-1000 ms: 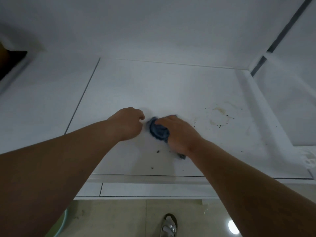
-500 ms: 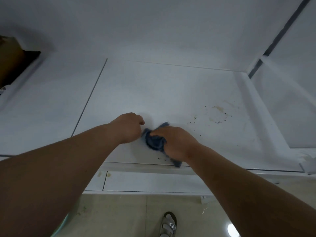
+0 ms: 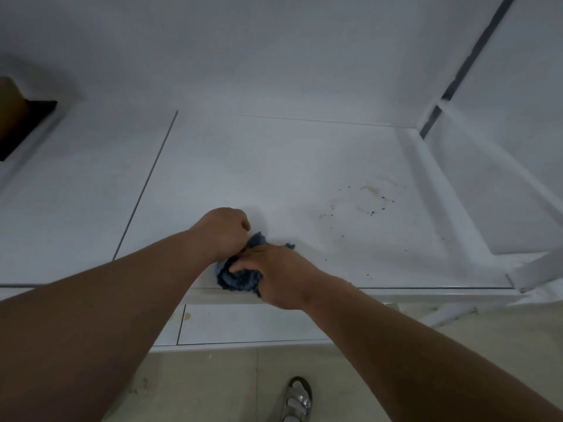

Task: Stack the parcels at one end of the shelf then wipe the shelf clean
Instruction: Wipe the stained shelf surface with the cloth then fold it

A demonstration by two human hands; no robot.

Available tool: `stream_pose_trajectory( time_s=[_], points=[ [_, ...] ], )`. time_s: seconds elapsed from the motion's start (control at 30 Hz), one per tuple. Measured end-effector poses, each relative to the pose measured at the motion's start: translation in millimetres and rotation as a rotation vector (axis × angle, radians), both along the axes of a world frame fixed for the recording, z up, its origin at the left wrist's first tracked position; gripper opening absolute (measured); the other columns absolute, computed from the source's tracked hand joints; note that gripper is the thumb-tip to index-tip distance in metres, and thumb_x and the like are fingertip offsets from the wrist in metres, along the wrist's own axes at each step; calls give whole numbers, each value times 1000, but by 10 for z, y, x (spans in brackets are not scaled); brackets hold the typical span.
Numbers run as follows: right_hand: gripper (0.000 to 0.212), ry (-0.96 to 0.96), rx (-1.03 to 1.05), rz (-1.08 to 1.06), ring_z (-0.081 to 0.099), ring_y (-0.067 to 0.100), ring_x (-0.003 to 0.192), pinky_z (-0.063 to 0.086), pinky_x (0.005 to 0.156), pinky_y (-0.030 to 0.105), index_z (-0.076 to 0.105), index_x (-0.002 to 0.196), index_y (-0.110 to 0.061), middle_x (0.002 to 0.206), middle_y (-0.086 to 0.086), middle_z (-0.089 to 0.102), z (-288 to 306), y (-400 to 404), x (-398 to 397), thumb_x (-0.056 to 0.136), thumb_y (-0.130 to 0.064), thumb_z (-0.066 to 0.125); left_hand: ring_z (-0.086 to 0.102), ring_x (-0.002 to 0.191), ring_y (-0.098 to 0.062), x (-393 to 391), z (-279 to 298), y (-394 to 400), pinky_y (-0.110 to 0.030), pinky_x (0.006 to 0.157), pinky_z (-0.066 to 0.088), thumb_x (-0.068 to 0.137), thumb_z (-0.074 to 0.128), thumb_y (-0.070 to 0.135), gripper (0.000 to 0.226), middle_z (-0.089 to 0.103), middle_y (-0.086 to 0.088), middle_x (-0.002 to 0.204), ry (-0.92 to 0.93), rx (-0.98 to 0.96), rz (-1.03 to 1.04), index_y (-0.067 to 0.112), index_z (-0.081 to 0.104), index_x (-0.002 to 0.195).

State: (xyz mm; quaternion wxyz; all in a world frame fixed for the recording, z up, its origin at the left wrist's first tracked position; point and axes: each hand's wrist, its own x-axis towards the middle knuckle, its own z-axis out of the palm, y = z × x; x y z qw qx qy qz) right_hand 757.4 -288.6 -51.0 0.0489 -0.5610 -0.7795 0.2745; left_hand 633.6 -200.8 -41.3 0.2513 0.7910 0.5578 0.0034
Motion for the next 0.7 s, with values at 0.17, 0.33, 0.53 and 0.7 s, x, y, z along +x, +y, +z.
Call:
stream_pose_trajectory(
  time_s=[0.17, 0.33, 0.53, 0.7],
  points=[
    [33, -163, 29, -229, 59, 30, 109, 49, 94, 38, 66, 116, -16, 119, 10, 62, 79, 91, 361, 92, -16, 44, 51, 119, -20, 50, -77, -67, -22, 90, 37, 95, 46, 16, 31, 58, -4, 130, 6, 37, -58, 15, 61, 123],
    [47, -141, 91, -287, 58, 27, 109, 48, 93, 38, 53, 129, -22, 119, 4, 63, -87, 82, 182, 86, -5, 52, 57, 108, -20, -25, -114, -93, -25, 85, 42, 95, 48, 21, 25, 64, -4, 118, 11, 83, -15, 16, 64, 113],
    [52, 13, 122, -54, 53, 22, 119, 36, 109, 39, 63, 126, -21, 128, -1, 62, -125, -158, 19, 81, 4, 54, 55, 110, -18, 30, -102, -186, -22, 82, 40, 89, 53, 18, 33, 58, -4, 124, 60, 53, -4, 17, 59, 122],
    [49, 34, 48, -76, 53, 22, 119, 44, 102, 34, 65, 124, -20, 133, 2, 57, -46, -282, 254, 84, 4, 52, 55, 109, -17, 283, -66, -306, -23, 87, 43, 92, 53, 21, 34, 58, -4, 124, 113, 34, -106, 17, 56, 126]
  ],
)
